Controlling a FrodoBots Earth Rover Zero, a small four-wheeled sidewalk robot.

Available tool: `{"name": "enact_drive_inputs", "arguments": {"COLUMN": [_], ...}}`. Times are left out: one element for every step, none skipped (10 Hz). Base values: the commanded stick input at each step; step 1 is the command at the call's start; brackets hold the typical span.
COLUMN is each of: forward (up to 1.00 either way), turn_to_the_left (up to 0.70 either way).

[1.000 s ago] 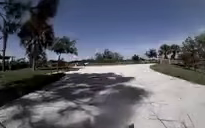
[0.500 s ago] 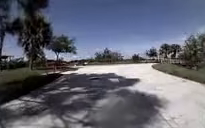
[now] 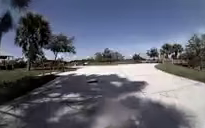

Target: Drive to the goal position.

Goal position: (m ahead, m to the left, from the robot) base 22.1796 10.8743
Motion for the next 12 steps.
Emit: {"name": "enact_drive_inputs", "arguments": {"forward": [0.85, 0.85, 0.85, 0.85, 0.85, 0.85, 0.85, 0.85, 0.85, 0.85, 0.85, 0.85], "turn_to_the_left": [0.0, 0.0, 0.0, 0.0, 0.0, 0.0, 0.0, 0.0, 0.0, 0.0, 0.0, 0.0]}}
